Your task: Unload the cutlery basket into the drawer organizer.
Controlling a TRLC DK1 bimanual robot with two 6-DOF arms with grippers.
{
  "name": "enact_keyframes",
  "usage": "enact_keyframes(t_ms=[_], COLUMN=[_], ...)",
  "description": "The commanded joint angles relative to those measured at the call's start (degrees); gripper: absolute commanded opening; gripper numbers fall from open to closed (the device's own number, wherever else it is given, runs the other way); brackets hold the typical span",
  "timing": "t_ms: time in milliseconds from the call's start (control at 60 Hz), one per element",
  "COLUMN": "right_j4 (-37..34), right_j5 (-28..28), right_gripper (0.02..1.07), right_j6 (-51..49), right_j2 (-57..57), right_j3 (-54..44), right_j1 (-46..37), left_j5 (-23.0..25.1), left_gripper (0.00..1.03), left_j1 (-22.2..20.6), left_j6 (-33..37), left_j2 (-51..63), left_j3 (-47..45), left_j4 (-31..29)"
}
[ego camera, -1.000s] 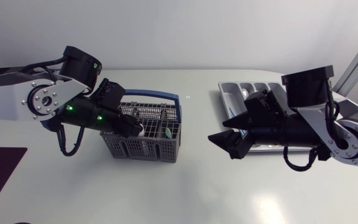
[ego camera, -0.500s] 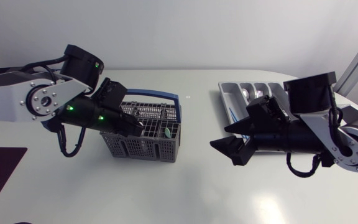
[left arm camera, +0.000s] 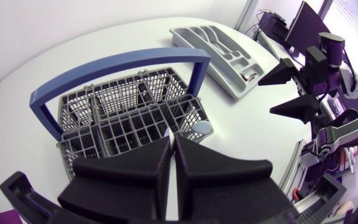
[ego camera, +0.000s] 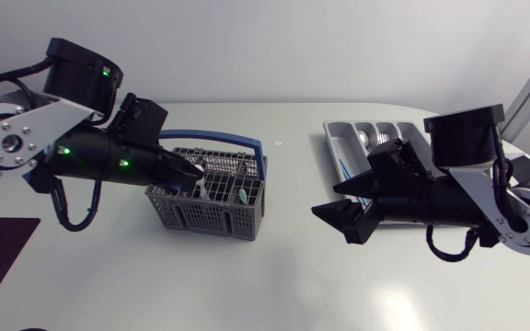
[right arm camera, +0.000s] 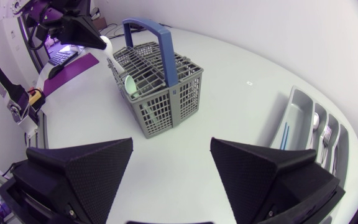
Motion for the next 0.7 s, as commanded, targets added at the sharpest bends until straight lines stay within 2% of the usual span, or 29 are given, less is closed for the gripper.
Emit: enact_keyframes(t_ms=[0, 283, 467, 683], right_j4=[-0.86, -2.53, -3.59, -7.10], right_j5=[0.25, 0.08, -1.50, -3.17], right_gripper=[0.92, 0.92, 0.92, 0.92], right_j6=[-0.12, -1.96, -3.19, -7.85], right_j2=[-1.23, -4.92, -9.23, -12.92], right_j3=[-1.43, -1.60, -1.78, -0.11], right_j1=[0.14, 0.67, 3.13, 7.44], left_j5=[-0.36, -0.36, 0.43, 9.92], left_gripper=[0.04, 0.04, 0.04, 0.04], left_j1=[0.70, 0.00, -2.28, -2.55], left_j6=[-1.23, -1.14, -0.96, 1.23], left_j2=[-3.34, -10.55, -12.92, -11.69], left_j3=[1.57, 2.71, 3.33, 6.05], left_j4=[-1.44, -3.99, -4.69, -6.71])
